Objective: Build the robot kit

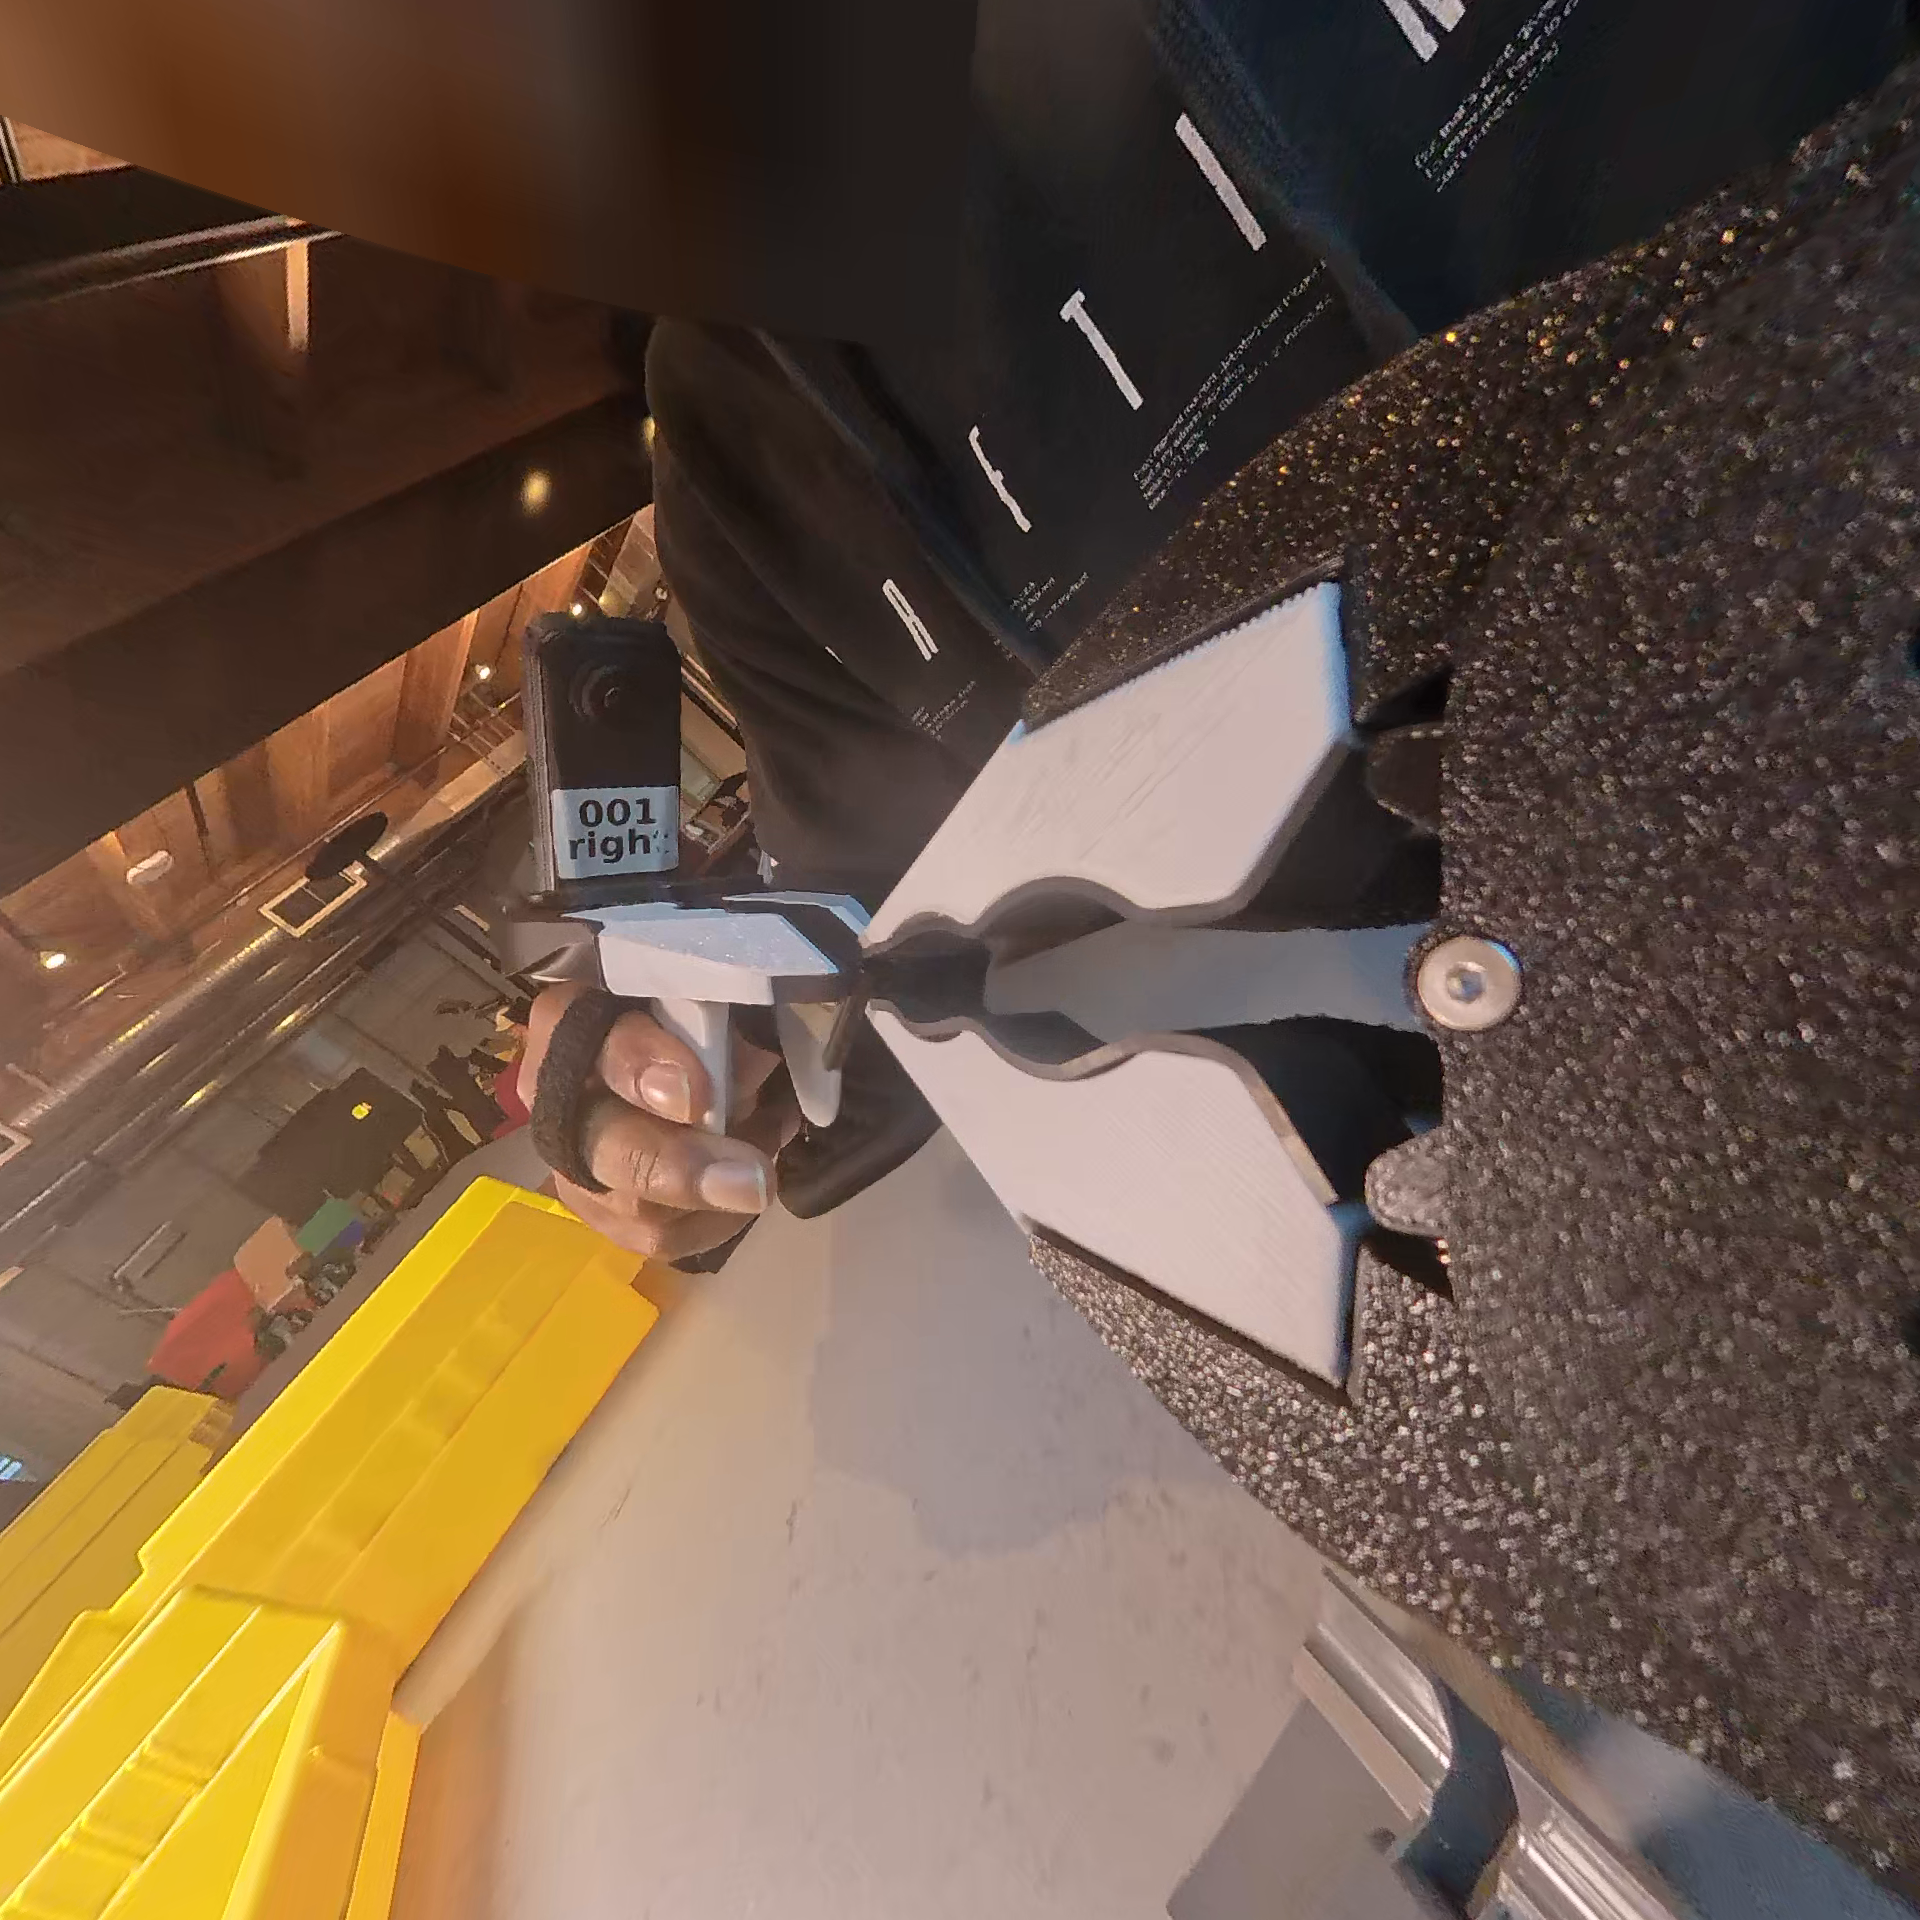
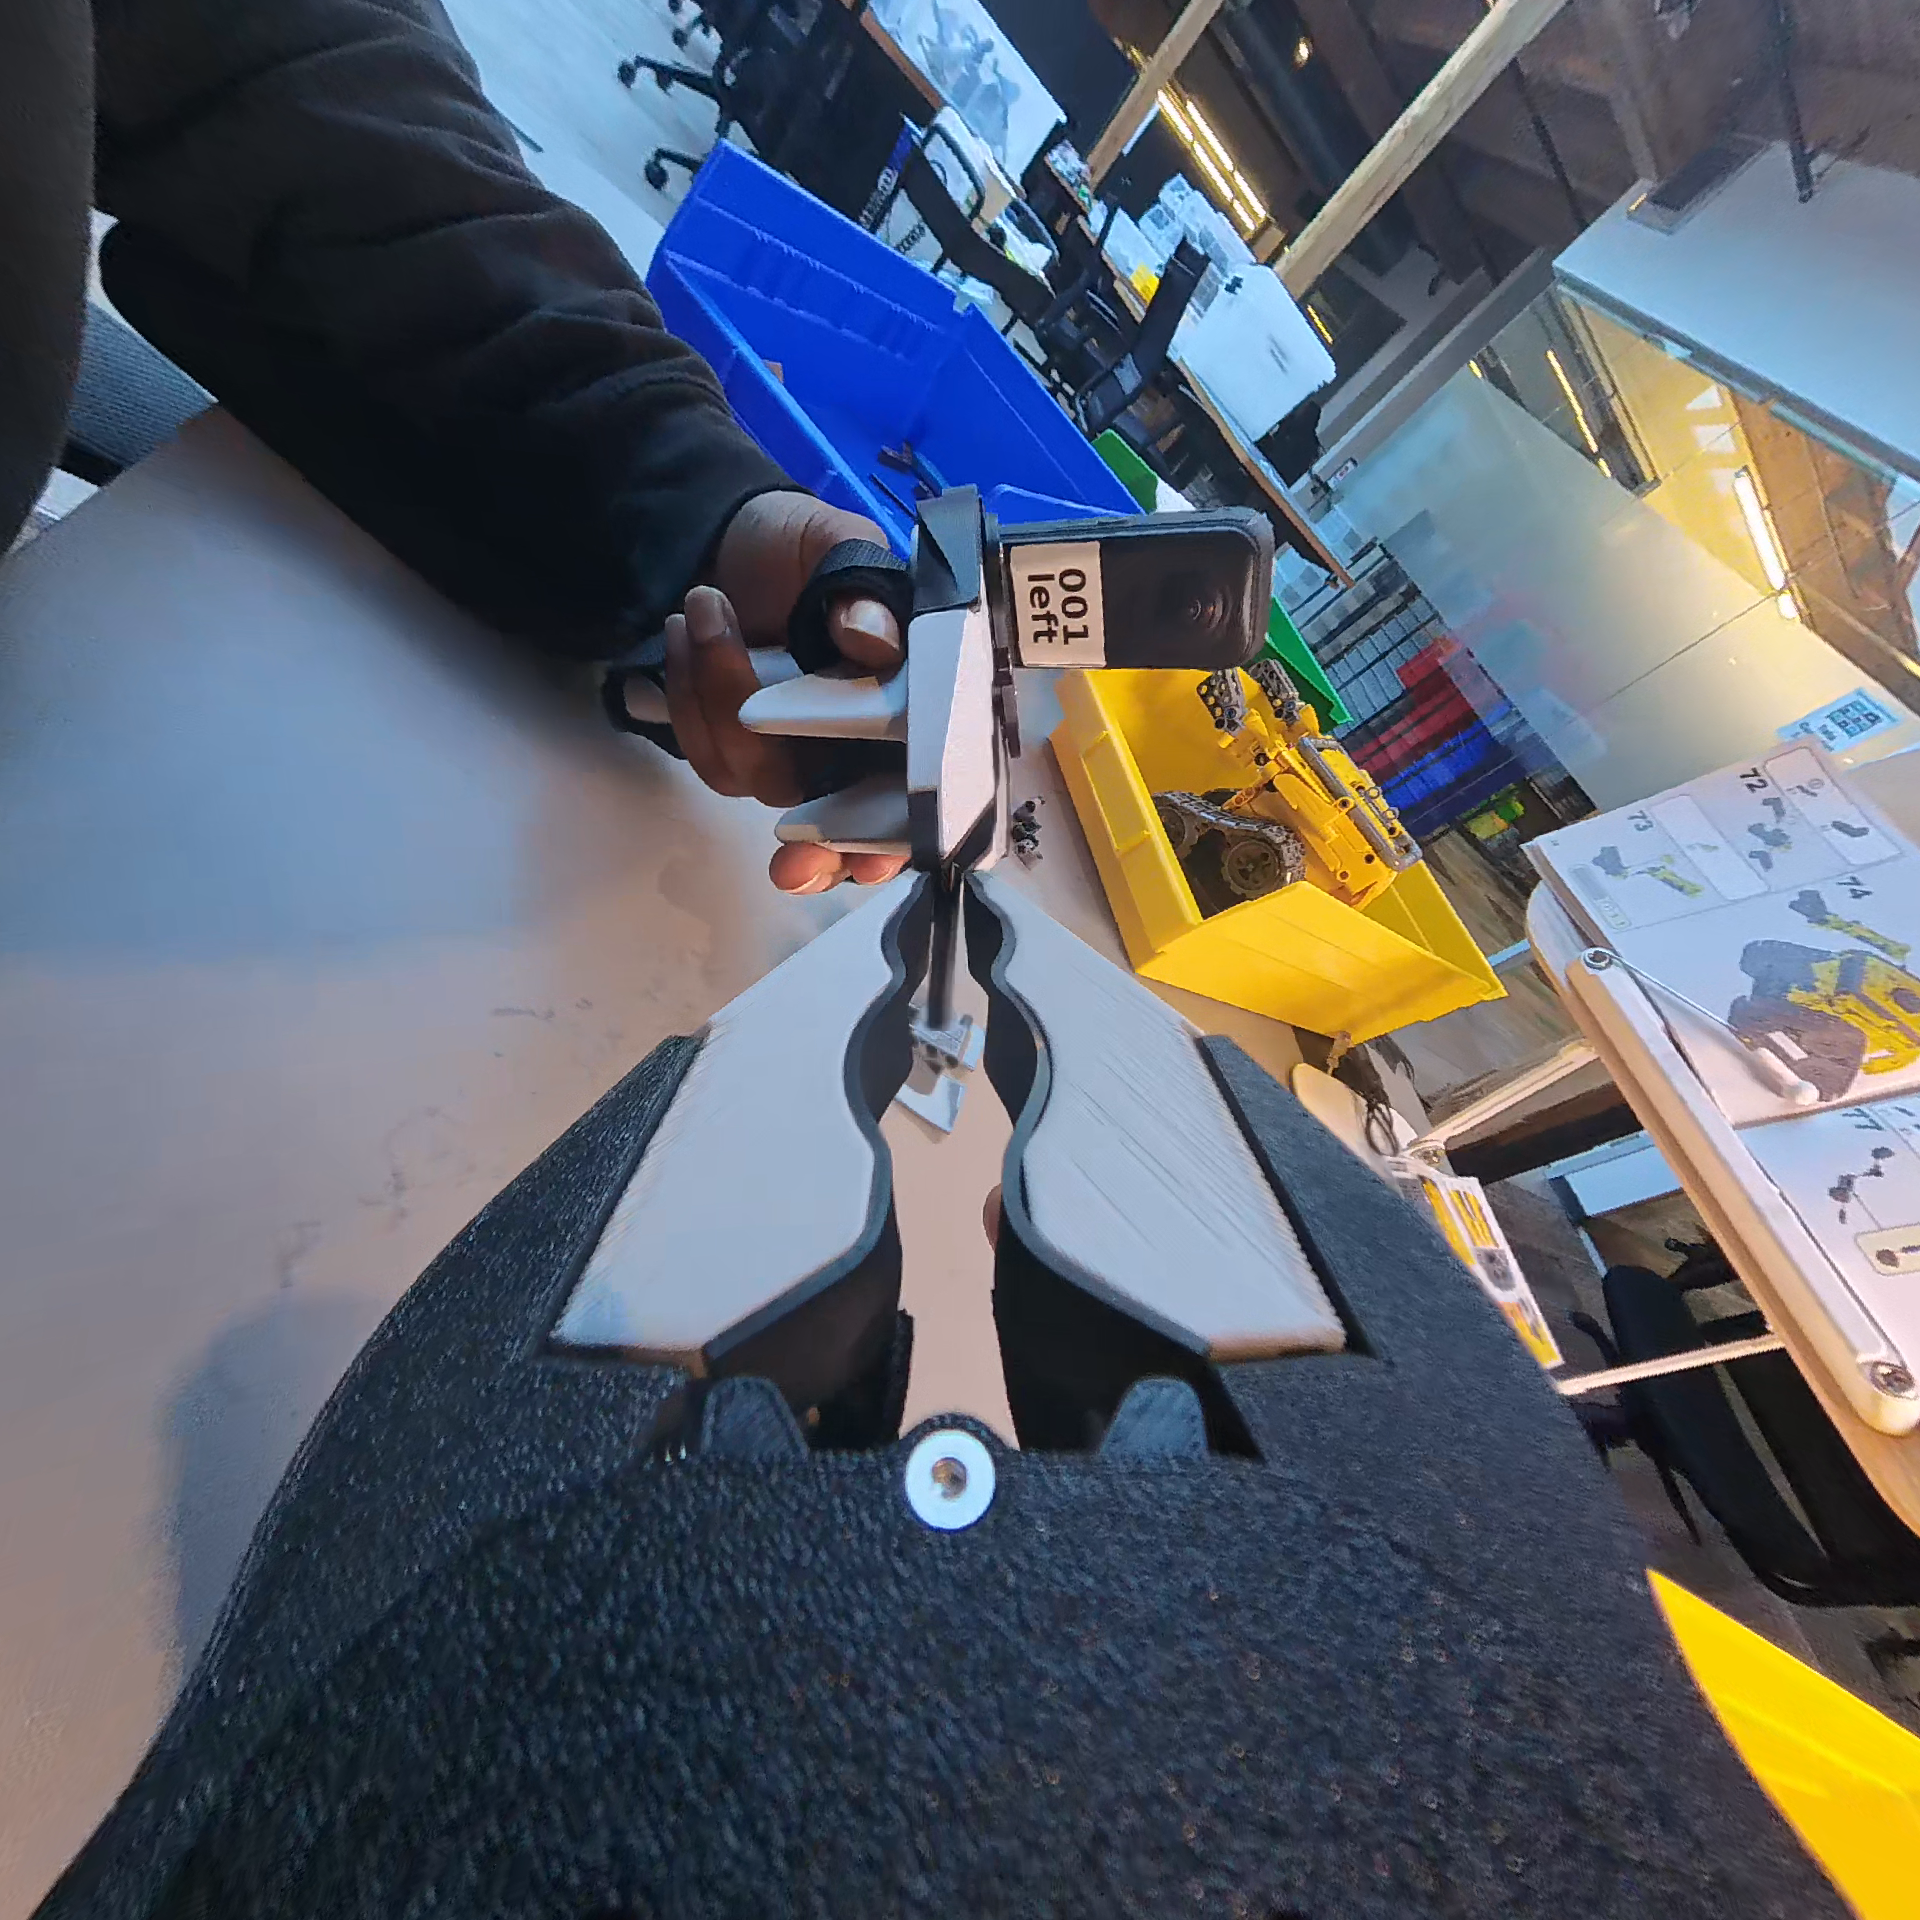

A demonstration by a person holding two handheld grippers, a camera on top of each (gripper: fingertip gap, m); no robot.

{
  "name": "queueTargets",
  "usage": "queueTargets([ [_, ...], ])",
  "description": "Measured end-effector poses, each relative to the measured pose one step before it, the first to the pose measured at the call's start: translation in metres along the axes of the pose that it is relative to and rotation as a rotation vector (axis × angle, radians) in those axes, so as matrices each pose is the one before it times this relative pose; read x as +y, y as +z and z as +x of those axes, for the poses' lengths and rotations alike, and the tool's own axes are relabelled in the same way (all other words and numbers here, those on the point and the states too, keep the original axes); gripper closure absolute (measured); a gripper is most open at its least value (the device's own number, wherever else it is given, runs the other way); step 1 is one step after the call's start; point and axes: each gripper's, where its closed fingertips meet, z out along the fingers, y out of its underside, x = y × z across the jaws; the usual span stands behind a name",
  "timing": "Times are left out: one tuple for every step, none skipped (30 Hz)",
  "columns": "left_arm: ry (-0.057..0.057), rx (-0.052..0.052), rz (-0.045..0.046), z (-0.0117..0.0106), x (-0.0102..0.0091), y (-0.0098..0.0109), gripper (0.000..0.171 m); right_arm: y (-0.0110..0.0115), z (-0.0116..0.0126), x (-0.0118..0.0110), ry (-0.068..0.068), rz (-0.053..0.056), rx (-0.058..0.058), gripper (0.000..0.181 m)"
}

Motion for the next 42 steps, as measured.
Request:
queueTargets([
  [0.0018,-0.0013,-0.00479,-0.00025,0.00095,0.00031,0.166,-0.00018,-0.0006,0.00039,0.0078,0.0014,-0.0069,0.175],
  [0.0004,-0.0004,-0.00302,-0.00006,0.00051,0.00029,0.166,-0.00017,-0.00075,0.00029,0.0093,0.0005,-0.008,0.175],
  [0.0006,-0.0024,-0.00137,-0.00042,0.00019,0.00012,0.166,0.00004,-0.00108,0.00058,0.0115,-0.002,-0.0098,0.177],
  [-0.0007,-0.0015,-0.00371,-0.0004,0.00061,-0.00003,0.166,0.00017,-0.0005,0.00042,0.0088,-0.0013,-0.0056,0.177],
  [-0.006,0.001,-0.00405,-0.00025,0.00057,0.00008,0.166,0.00019,-0.00053,0.00043,0.0118,-0.0011,-0.006,0.177],
  [-0.0104,0.0032,-0.00624,-0.00013,0.00082,-0.00008,0.166,0.00013,-0.001,0.0002,0.0136,0.0037,-0.0094,0.177],
  [-0.005,-0.0069,-0.00557,-0.00139,0.0005,-0.00017,0.166,0.00034,-0.00019,0.00164,0.0152,-0.002,-0.0049,0.177],
  [0.0077,-0.0215,-0.00385,-0.00291,0.00025,-0.00067,0.165,0.00037,0.00043,0.0032,0.0089,-0.0071,-0.0008,0.177],
  [0.0117,-0.0211,-0.00602,-0.00241,0.00038,-0.00105,0.165,-0.00028,0.00075,0.00251,0.0101,-0.002,-0.0004,0.177],
  [0.0062,-0.0143,-0.00217,-0.00163,-0.00042,-0.00155,0.162,-0.00085,0.00166,0.00173,0.0151,0.0004,0.0035,0.177],
  [-0.0006,-0.0102,0.00312,-0.00147,-0.00155,-0.00192,0.157,-0.0012,0.00221,0.00085,0.0144,0.0041,0.0058,0.177],
  [-0.0018,-0.0051,0.00668,-0.00082,-0.00192,-0.00198,0.152,-0.0012,0.00286,-0.00007,0.0141,0.0076,0.0097,0.177],
  [0.0018,-0.0045,0.00519,-0.00052,-0.00168,-0.00158,0.149,-0.00167,0.00254,-0.00339,0.0326,0.0275,0.0033,0.177],
  [0.0153,-0.0189,-0.00309,-0.00202,-0.00025,-0.00053,0.146,-0.00195,0.00284,-0.00653,0.0674,0.0486,-0.0043,0.177],
  [0.0403,-0.0415,-0.01517,-0.00403,0.00172,0.00067,0.145,-0.0017,0.00414,-0.00706,0.0956,0.0535,-0.0052,0.177],
  [0.0672,-0.0558,-0.02243,-0.00425,0.0028,0.00205,0.143,-0.00182,0.00355,-0.00766,0.0989,0.0579,-0.0103,0.177],
  [0.0761,-0.0485,-0.01746,-0.0018,0.00201,0.00284,0.141,-0.00171,0.00334,-0.00826,0.091,0.0625,-0.0066,0.177],
  [0.0668,-0.0324,-0.00351,0.00094,-0.00008,0.00278,0.14,-0.00072,0.0029,-0.00585,0.091,0.0467,-0.0064,0.177],
  [0.0508,-0.0233,0.01222,0.00177,-0.00275,0.00211,0.14,0.00073,0.0032,-0.00123,0.0816,0.0184,-0.0039,0.176],
  [0.0346,-0.0171,0.01846,0.00157,-0.00363,0.0013,0.142,0.00122,0.00253,0.00174,0.0547,0.0023,-0.002,0.176],
  [0.0228,-0.0135,0.01622,0.00103,-0.00336,0.00055,0.143,0.00151,0.00166,0.00252,0.0368,-0.0004,-0.001,0.177],
  [0.0159,-0.0171,0.00911,-0.00058,-0.00226,0.00014,0.145,0.00178,0.00082,0.0033,0.0312,-0.0088,-0.0027,0.177],
  [0.0142,-0.0242,0.00277,-0.00213,-0.00133,-0.0003,0.148,0.00184,0.00081,0.00336,0.021,-0.0117,-0.0001,0.177],
  [0.0148,-0.0183,0.00044,-0.00167,-0.0007,-0.00056,0.151,0.00171,0.00005,0.00256,0.0131,-0.0083,-0.0025,0.177],
  [0.0125,-0.0074,0.0046,-0.00002,-0.00124,-0.00077,0.156,0.00149,0.00002,0.00197,0.0101,-0.0067,-0.001,0.177],
  [0.0077,-0.0082,0.00801,-0.00046,-0.00168,-0.00083,0.161,0.00159,0.00013,0.00263,0.0051,-0.0131,0.0003,0.177],
  [0.0036,-0.0061,0.0052,-0.0005,-0.0012,-0.00057,0.166,0.00144,-0.00013,0.00232,-0.0004,-0.0118,0.0001,0.177],
  [-0.0025,0.0062,-0.0032,0.00088,0.00038,0.00003,0.168,0.00091,0.00016,0.00077,0.0003,-0.0017,0.0024,0.177],
  [-0.0088,0.0089,-0.00358,0.00095,0.00079,0.00054,0.168,0.00074,-0.00016,0.00048,0.0084,-0.0002,-0.0029,0.177],
  [-0.0088,0.0079,0.00138,0.00085,0.00034,0.00057,0.168,0.00071,-0.00002,0.00013,0.0102,0.0021,-0.0019,0.177],
  [-0.0046,0.0035,-0.00105,0.0004,0.00068,0.00067,0.167,0.00066,-0.00023,-0.00066,0.0101,0.0071,-0.0027,0.177],
  [0.001,-0.0059,-0.00189,-0.00084,0.00072,0.00065,0.165,0.00089,-0.00074,-0.00028,0.0079,0.0014,-0.0042,0.177],
  [-0.0003,0.0017,0.00089,0.00019,0.00025,0.00032,0.163,0.00078,-0.00006,0.00065,-0.0007,-0.0055,0.0015,0.177],
  [-0.0073,0.0121,0.00422,0.00163,-0.00034,0.00018,0.161,0.00058,0.00022,0.00115,-0.0069,-0.0084,0.0035,0.177],
  [-0.0098,0.009,0.00599,0.00088,-0.00082,0.00006,0.16,0.00026,0.00004,0.00102,-0.0025,-0.0059,0.0019,0.177],
  [-0.0052,-0.0059,0.00401,-0.00115,-0.00053,-0.0001,0.16,0.0,-0.00029,0.00084,0.0051,-0.0038,-0.0026,0.177],
  [0.0007,-0.0069,-0.00262,-0.00132,0.00038,-0.00022,0.167,0.00001,0.00056,0.00073,0.0072,-0.0023,0.0013,0.177],
  [0.002,0.0005,-0.00592,-0.00001,0.001,0.00026,0.168,-0.0003,0.00083,0.00082,0.0018,-0.0047,0.0023,0.177],
  [-0.0022,0.0005,-0.00332,-0.00026,0.00058,0.00023,0.168,-0.00025,0.00042,0.00053,-0.0008,-0.0035,0.0009,0.177],
  [-0.0079,0.0062,0.00246,0.00033,-0.00015,0.00006,0.168,-0.00026,0.00003,-0.00029,-0.0003,0.0014,0.0,0.177],
  [-0.0145,0.0119,0.01022,0.00073,-0.00114,-0.00031,0.168,-0.00023,-0.00076,-0.00126,0.0049,0.0077,-0.0055,0.177],
  [-0.0204,0.0137,0.02095,0.00087,-0.00271,-0.00048,0.169,-0.00053,-0.00094,-0.00295,0.0075,0.0173,-0.0071,0.176],
])
